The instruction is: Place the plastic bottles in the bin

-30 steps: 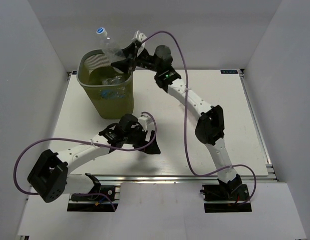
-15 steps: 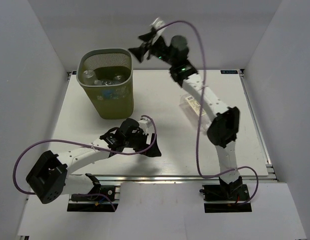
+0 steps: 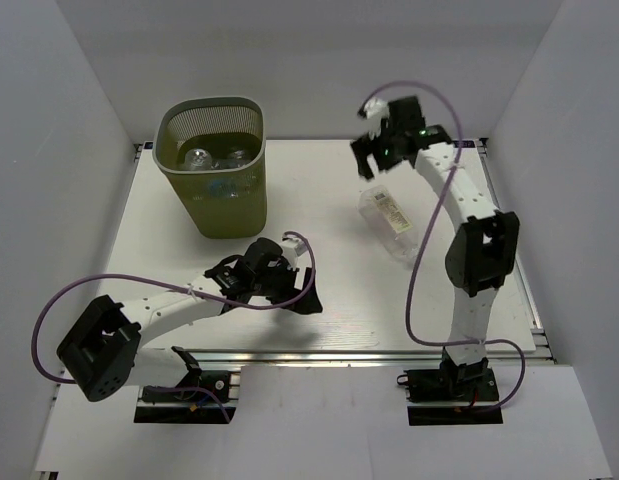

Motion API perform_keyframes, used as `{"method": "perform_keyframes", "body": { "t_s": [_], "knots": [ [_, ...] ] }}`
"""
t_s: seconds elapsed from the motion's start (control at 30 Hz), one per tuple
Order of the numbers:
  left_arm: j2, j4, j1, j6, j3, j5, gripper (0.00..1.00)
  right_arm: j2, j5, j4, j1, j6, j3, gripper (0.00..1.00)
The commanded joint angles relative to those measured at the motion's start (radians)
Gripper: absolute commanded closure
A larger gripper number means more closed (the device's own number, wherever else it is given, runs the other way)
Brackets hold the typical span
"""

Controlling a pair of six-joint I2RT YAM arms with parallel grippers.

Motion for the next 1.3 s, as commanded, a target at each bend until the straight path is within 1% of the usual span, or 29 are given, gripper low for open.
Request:
{"method": "perform_keyframes", "body": {
  "t_s": [0.0, 0.27, 0.5, 0.53, 0.63, 0.77, 0.93, 0.97, 1.0, 1.1, 1.13, 1.27],
  "knots": [
    [-0.028, -0.015, -0.004, 0.011, 0.042, -0.033, 0.0, 0.02, -0.012, -0.263, 0.002, -0.065, -0.15, 0.1],
    [-0.061, -0.035, -0.004, 0.011, 0.032, -0.052, 0.0, 0.104, 0.079, -0.237, -0.012, -0.068, -0.205, 0.1],
    [-0.082, -0.044, -0.013, 0.002, 0.023, -0.062, 0.0, 0.115, 0.126, -0.176, -0.018, -0.071, -0.299, 0.1],
    [-0.082, -0.044, -0.013, 0.002, 0.023, -0.062, 0.0, 0.117, 0.17, -0.172, -0.018, -0.074, -0.313, 0.1],
    [-0.082, -0.044, -0.013, 0.002, 0.023, -0.062, 0.0, 0.127, 0.209, -0.161, -0.027, -0.077, -0.337, 0.1],
    [-0.073, -0.055, -0.013, 0.002, 0.032, -0.062, 0.0, 0.136, 0.192, -0.137, -0.042, -0.074, -0.371, 0.1],
    [-0.073, -0.064, -0.013, 0.002, 0.032, -0.062, 0.0, 0.133, 0.159, -0.157, -0.041, -0.092, -0.409, 0.1],
    [-0.073, -0.064, -0.013, 0.002, 0.032, -0.062, 0.0, 0.133, 0.101, -0.169, -0.045, -0.098, -0.409, 0.1],
    [-0.073, -0.064, -0.013, 0.002, 0.032, -0.062, 0.0, 0.133, 0.085, -0.172, -0.044, -0.103, -0.414, 0.1],
    [-0.082, -0.064, -0.013, 0.002, 0.032, -0.062, 0.0, 0.084, 0.027, -0.16, -0.038, -0.109, -0.437, 0.1],
    [-0.082, -0.064, -0.013, 0.002, 0.032, -0.071, 0.0, 0.027, 0.024, -0.13, -0.038, -0.109, -0.473, 0.1],
    [-0.091, -0.064, -0.013, -0.007, 0.023, -0.071, 0.0, -0.057, 0.108, -0.062, -0.039, -0.088, -0.483, 0.1]
  ]
}}
